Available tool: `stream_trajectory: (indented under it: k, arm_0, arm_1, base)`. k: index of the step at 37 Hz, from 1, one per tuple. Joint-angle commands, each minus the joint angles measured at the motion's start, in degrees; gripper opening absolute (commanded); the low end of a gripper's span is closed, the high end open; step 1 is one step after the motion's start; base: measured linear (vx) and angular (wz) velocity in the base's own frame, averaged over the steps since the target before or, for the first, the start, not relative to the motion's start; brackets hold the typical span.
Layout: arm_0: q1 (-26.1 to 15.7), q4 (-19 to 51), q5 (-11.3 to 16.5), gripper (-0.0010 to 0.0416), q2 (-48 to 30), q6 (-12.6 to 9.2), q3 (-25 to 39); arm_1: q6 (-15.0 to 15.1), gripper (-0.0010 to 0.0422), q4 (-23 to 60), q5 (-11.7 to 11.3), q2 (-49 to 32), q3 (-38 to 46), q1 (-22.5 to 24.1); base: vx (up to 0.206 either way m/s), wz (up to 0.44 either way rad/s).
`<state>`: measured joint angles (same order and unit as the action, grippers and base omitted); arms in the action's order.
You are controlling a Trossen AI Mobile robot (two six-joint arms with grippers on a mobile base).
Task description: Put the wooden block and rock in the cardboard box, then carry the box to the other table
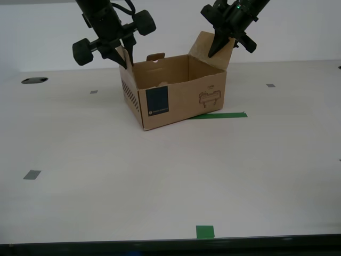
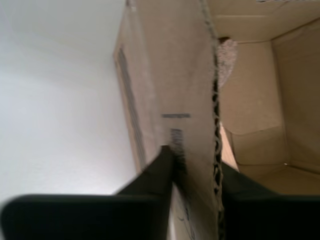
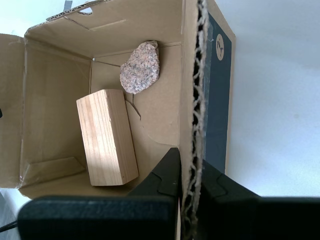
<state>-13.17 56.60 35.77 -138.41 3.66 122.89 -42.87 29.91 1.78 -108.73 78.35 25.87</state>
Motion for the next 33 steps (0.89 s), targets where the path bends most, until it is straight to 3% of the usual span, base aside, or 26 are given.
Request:
stream_trajectory:
  k: [1,5,8,14,17,33]
  arm_0:
    - [0.0,0.1,0.4,0.0,0.0,-0.4,0.0]
    - [0.0,0.1,0.4,0.0,0.0,-0.7,0.0]
    - [-0.1,0.1,0.4,-0.0002,0.0,-0.7,0.0]
    - [-0.1,0.2,0.4,-0.0001,0.0,-1.4,0.0]
    - [-0.1,0.2,0.4,-0.0001,0.0,-2.2,0.0]
    - [-0.1,1.9,0.4,-0.0001,0.2,-2.3,0.0]
  arm_1:
    - [0.5,0.001,-0.4,0.4,0.0,0.1,0.0]
    - [0.8,0.0031,-0.5,0.5,-0.5,0.0,0.0]
    - [3.2,0.0034,-0.5,1.0,-0.9,-0.3,0.0]
    - [5.1,-0.0006,1.3,1.1,-1.2,-0.8,0.0]
    - [6.0,0.0,1.7,1.1,-1.2,-0.8,0.0]
    - [6.6,-0.0002,1.8,3.0,-1.1,-0.8,0.0]
  base:
    - [0.0,0.0]
    - [0.0,0.0]
    - [0.0,0.0]
    - [0.0,0.0]
    - [0.0,0.0]
    - [0.0,0.0]
